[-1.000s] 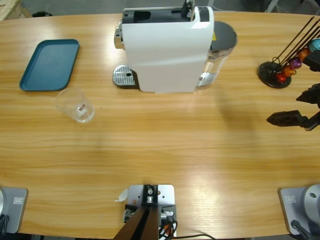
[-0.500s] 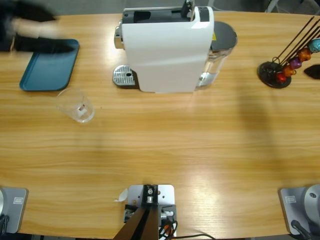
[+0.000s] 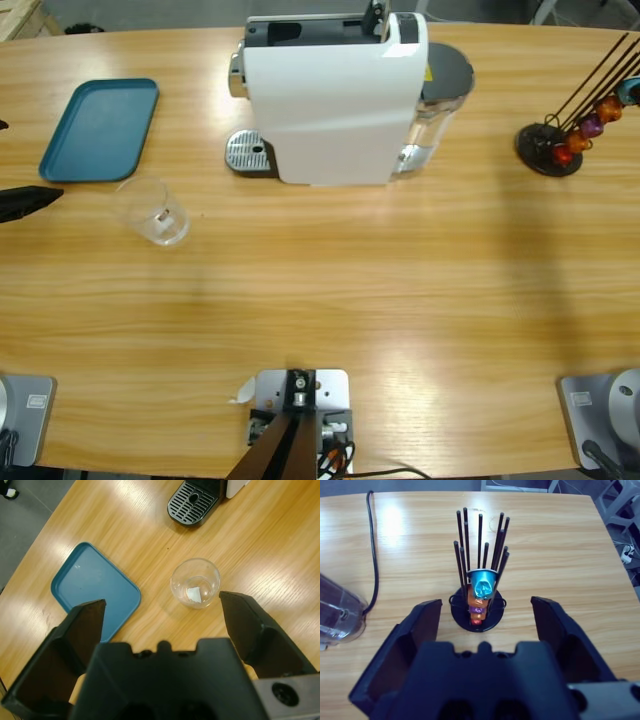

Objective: Pour coffee

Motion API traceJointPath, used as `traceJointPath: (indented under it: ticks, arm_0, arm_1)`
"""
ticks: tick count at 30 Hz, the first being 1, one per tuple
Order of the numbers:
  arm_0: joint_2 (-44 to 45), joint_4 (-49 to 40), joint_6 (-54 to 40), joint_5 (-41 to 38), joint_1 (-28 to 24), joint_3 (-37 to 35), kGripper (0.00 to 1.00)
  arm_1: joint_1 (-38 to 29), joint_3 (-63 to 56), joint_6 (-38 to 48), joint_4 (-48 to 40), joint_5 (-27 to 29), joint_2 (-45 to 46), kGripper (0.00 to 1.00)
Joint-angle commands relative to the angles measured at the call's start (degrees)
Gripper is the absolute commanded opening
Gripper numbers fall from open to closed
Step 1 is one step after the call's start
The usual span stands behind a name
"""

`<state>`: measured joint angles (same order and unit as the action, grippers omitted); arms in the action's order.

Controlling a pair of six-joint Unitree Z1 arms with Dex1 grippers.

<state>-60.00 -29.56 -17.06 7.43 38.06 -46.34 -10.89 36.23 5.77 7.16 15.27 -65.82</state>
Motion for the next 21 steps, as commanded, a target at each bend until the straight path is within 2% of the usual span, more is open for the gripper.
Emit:
traceJointPath:
  ticks: [1,8,21]
  arm_0:
    - [0.87,-0.45,2.08,0.8,-0.8,2.39,1.0]
    - [0.85,-0.33,2.61,0.74,-0.8,2.22,1.0]
    - [-0.33,-0.33,3.52,0.3,-0.8,1.3,1.0]
  arm_1:
    - [0.7,-4.4,0.56,-5.73,-0.7,-5.0,0.806]
    - [1.93,-5.3,0.19,-9.83,-0.07,-8.83,0.673]
    - [4.79,-5.49,-0.16,-14.12,-0.77,-11.96,0.637]
